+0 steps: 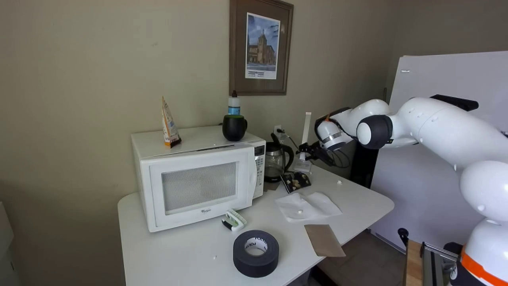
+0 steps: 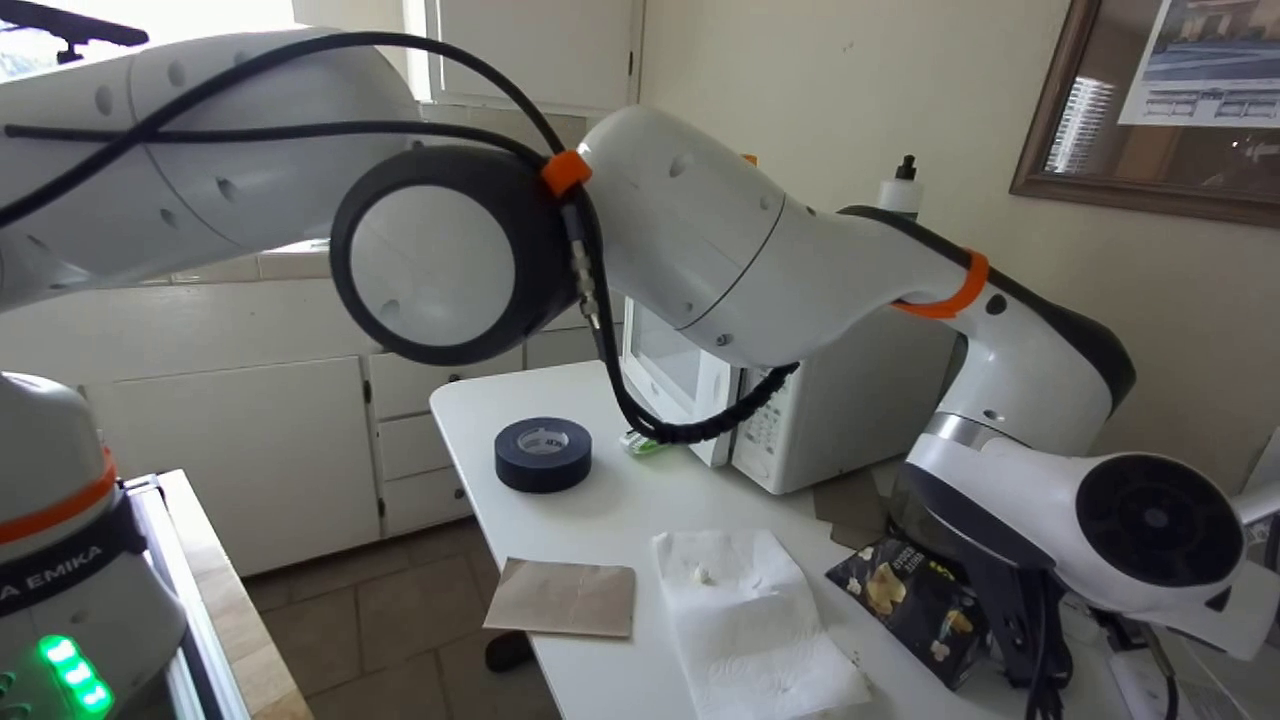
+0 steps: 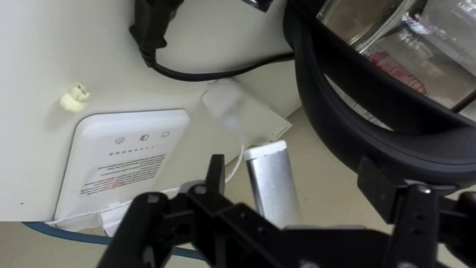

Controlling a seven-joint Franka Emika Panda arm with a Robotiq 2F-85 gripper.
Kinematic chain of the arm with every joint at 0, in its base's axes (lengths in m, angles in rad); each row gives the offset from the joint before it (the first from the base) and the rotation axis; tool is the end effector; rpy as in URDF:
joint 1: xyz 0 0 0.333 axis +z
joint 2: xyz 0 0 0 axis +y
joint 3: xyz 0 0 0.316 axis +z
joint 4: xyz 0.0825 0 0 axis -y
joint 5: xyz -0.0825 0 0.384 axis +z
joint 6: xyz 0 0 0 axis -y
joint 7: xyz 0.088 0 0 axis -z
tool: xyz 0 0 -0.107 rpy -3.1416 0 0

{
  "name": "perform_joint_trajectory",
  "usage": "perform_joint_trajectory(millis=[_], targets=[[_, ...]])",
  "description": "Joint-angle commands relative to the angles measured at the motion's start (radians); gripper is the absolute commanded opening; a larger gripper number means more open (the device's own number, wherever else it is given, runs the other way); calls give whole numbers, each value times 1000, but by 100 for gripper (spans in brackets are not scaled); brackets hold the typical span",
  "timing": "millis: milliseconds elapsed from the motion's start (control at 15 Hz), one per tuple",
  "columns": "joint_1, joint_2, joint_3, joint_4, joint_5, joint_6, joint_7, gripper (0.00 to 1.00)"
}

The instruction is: Lift up the thing

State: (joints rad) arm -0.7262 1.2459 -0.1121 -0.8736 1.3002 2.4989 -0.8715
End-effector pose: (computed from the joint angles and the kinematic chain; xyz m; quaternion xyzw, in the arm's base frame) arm 0.5730 -0.5811 0.1582 -0.8249 0.3538 -0.4138 0.1523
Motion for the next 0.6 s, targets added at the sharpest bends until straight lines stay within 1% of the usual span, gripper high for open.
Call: perform_joint_trajectory(millis=[0,67,133,200,267,400,533], targets=[[-32,84,41,128,20,-56,11,86],[-36,96,49,147,19,-68,12,78],[-39,109,56,164,17,-76,14,68],[-44,116,61,176,16,-79,18,68],[-50,126,64,189,12,-91,24,73],[-65,132,70,201,8,-123,30,73],[-82,126,82,204,13,-165,26,67]])
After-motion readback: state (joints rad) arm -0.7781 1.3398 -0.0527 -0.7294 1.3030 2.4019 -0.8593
